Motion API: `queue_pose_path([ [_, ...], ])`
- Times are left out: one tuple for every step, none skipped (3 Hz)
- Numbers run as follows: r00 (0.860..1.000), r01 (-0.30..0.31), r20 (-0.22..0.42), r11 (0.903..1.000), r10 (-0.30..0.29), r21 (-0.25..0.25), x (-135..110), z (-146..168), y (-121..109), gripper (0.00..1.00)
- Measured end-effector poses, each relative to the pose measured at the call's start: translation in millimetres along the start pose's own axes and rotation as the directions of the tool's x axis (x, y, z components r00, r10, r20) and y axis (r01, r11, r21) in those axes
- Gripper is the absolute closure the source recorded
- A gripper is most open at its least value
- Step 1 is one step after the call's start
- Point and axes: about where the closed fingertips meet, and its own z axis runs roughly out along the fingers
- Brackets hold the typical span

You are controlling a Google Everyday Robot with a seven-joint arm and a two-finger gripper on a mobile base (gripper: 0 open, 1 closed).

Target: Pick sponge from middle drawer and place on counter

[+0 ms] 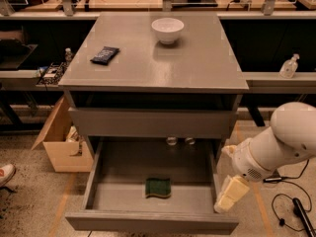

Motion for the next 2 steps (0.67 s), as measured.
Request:
queue_pose_path([
  [0.993, -0.067, 0.094, 0.9978, 0.066, 0.005, 9.6, 63.2, -14.0, 0.00],
  [0.982, -0.109, 0.160, 0.9934, 0.102, 0.035, 6.2, 120.5, -29.7, 0.00],
])
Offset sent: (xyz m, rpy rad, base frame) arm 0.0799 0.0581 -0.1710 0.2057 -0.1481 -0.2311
